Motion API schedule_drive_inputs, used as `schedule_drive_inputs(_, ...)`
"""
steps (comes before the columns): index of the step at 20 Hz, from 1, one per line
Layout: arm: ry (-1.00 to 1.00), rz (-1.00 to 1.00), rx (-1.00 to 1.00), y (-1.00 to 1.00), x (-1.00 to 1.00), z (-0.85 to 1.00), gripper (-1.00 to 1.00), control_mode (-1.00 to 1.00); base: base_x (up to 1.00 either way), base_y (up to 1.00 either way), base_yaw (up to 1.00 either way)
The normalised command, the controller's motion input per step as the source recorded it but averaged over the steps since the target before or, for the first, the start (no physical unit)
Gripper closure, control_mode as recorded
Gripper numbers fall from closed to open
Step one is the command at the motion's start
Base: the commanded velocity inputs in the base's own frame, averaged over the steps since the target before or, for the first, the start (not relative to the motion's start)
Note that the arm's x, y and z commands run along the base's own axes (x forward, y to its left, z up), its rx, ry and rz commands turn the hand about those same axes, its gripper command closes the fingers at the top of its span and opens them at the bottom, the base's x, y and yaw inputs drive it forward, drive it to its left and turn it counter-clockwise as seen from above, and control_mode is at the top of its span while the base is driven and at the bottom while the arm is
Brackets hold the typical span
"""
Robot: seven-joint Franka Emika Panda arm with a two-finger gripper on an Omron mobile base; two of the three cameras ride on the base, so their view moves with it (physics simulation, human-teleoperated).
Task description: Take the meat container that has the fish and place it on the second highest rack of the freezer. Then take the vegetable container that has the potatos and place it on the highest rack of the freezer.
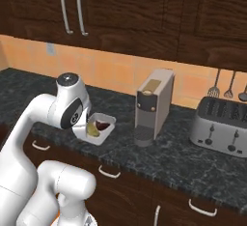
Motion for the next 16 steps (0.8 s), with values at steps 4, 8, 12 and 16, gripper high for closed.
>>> schedule_drive_inputs(4,0.0,0.0,0.0,0.0,0.0,0.0,-1.0,1.0,0.0,0.59,-0.41)
schedule_drive_inputs(8,0.04,-0.23,0.0,0.08,-0.13,-0.24,-1.0,-1.0,0.0,0.0,0.0)
schedule_drive_inputs(12,0.25,0.11,-0.01,0.0,-0.03,-0.58,-1.0,-1.0,0.0,0.0,0.0)
schedule_drive_inputs(16,0.16,0.23,0.0,0.0,0.01,-0.4,-1.0,-1.0,0.0,0.0,0.0)
